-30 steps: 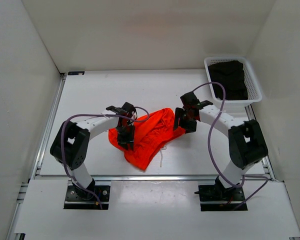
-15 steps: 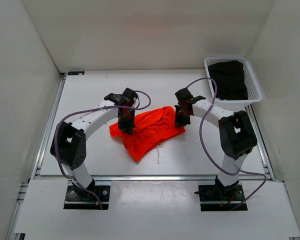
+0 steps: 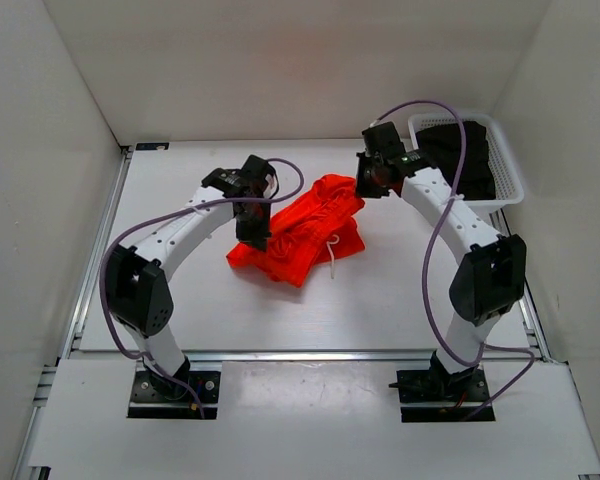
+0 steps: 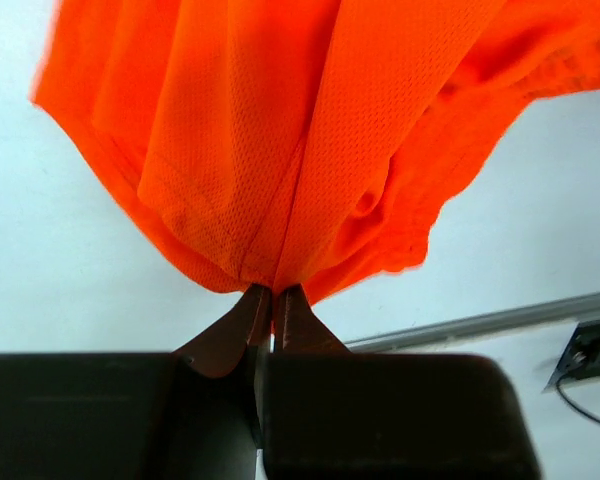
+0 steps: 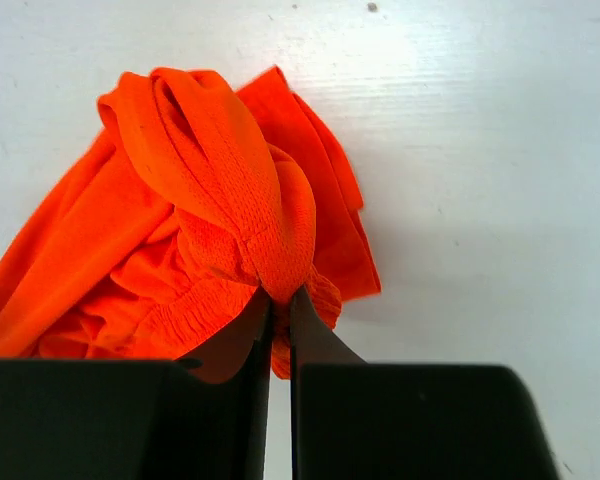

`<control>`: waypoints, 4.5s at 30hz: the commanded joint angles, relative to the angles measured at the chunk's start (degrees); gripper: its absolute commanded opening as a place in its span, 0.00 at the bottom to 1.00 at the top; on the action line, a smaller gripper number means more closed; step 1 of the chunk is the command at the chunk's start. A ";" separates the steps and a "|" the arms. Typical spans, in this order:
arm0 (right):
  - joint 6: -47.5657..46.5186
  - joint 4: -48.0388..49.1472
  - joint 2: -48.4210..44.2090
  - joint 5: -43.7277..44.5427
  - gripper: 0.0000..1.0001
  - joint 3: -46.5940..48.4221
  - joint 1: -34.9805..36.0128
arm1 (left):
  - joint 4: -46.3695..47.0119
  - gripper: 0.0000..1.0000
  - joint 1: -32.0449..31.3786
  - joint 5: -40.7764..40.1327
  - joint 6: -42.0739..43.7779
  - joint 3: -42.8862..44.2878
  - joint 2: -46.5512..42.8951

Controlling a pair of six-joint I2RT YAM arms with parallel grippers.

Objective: Fold and stack the shorts
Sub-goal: Flatten the shorts out

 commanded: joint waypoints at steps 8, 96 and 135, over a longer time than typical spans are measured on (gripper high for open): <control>0.84 -0.03 -11.51 2.14 0.00 -18.48 -0.69 | 5.51 0.25 -2.83 5.87 1.19 -11.21 -2.29; 67.30 28.45 -59.50 -20.80 0.41 -84.85 2.66 | 16.24 0.50 25.73 0.94 -10.77 -24.66 0.52; 21.17 6.13 -23.73 -3.23 0.00 -11.42 -18.53 | -4.57 0.11 29.42 -2.84 -6.63 37.16 3.60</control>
